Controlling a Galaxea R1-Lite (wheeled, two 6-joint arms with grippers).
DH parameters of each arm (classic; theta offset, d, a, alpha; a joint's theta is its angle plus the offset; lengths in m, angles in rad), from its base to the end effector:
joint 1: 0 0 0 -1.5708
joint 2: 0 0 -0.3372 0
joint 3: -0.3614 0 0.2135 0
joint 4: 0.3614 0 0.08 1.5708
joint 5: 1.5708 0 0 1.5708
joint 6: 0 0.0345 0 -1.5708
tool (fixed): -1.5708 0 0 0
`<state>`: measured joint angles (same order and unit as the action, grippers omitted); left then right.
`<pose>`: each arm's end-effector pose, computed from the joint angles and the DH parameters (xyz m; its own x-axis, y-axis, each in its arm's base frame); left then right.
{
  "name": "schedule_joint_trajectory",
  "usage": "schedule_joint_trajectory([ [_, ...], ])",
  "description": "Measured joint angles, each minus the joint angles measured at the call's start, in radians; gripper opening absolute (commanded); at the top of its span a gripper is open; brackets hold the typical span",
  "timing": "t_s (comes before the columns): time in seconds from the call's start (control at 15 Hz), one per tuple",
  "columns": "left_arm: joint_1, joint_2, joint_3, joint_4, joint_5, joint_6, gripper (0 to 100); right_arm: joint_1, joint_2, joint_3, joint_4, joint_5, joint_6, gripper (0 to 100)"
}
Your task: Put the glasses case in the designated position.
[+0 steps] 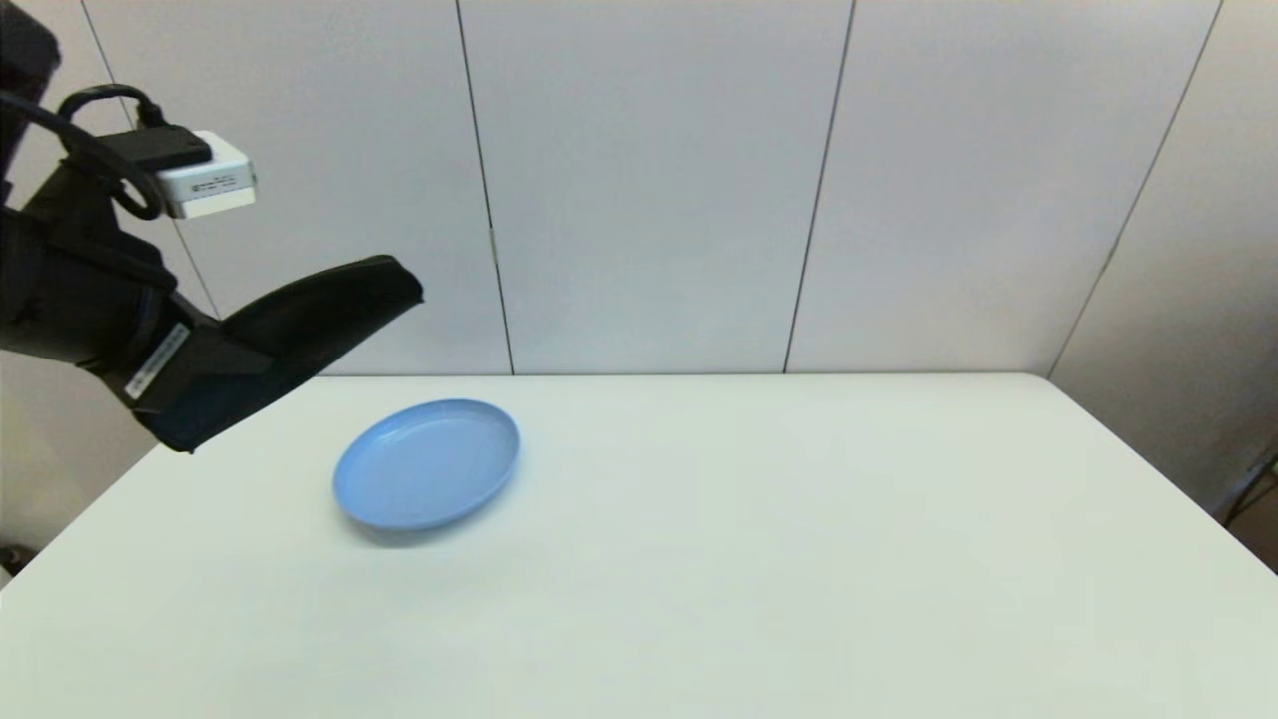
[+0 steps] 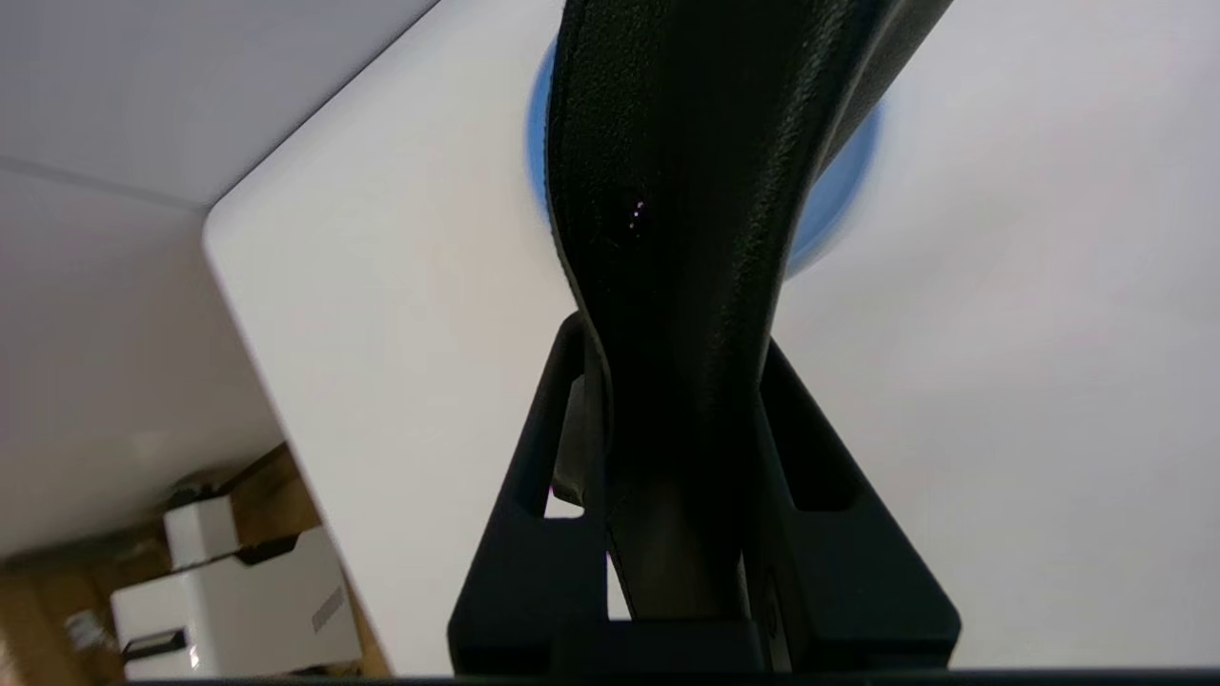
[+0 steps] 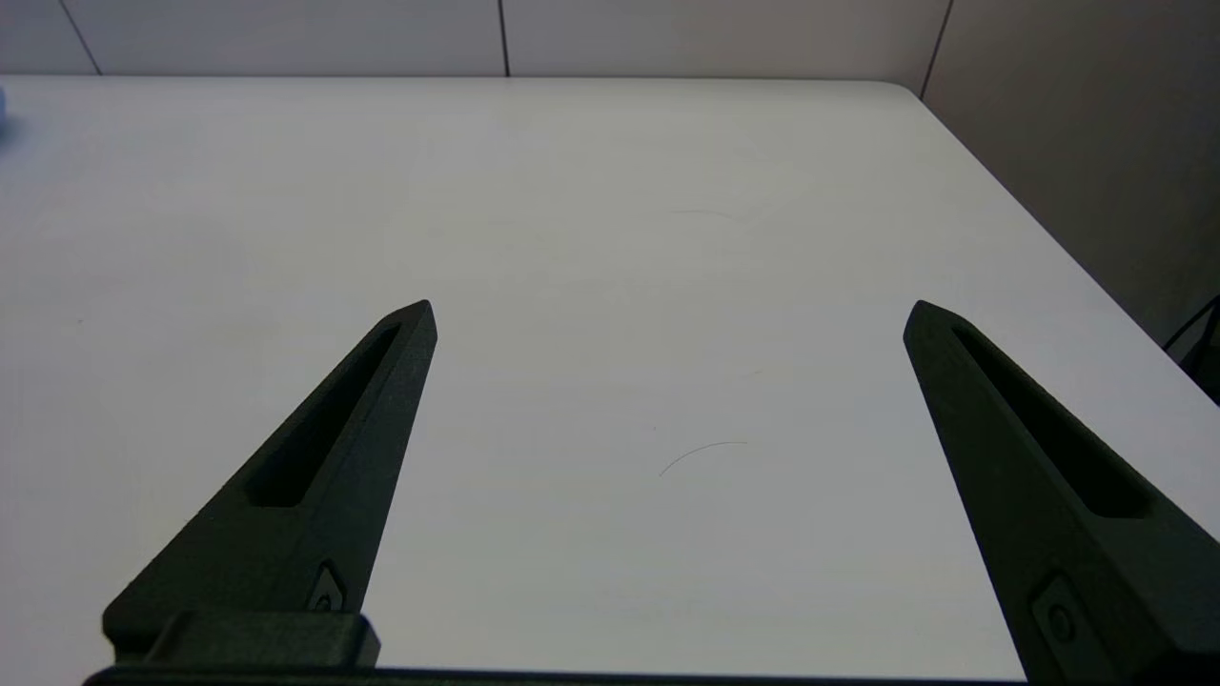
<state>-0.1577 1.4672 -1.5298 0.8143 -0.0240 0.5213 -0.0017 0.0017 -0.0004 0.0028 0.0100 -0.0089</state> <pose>0.2402 -0.0390 0.3450 0.7175 -0.1384 -0.6827 0.4870 0.8004 0.3496 -0.0229 0.0004 0.0753 1.0000 0.0083 -0.0041 -0.0083 0.9999 -0.0089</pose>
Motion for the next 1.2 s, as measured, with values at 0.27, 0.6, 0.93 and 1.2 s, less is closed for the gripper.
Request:
schedule_joint_trajectory([
  [0.27, 0.134, -0.058, 0.036, 0.008, -0.122, 0.200, 0, 0.000, 0.000, 0.000, 0.000, 0.000, 0.000, 100],
  [0.6, 0.222, -0.048, 0.073, 0.104, -0.323, 0.582, 0, 0.000, 0.000, 0.000, 0.000, 0.000, 0.000, 100],
  [0.93, 0.272, 0.026, 0.088, 0.265, -0.383, 0.999, 0, 0.000, 0.000, 0.000, 0.000, 0.000, 0.000, 100],
  [1.2, 0.283, 0.095, 0.103, 0.294, -0.373, 1.170, 0, 0.000, 0.000, 0.000, 0.000, 0.000, 0.000, 100],
])
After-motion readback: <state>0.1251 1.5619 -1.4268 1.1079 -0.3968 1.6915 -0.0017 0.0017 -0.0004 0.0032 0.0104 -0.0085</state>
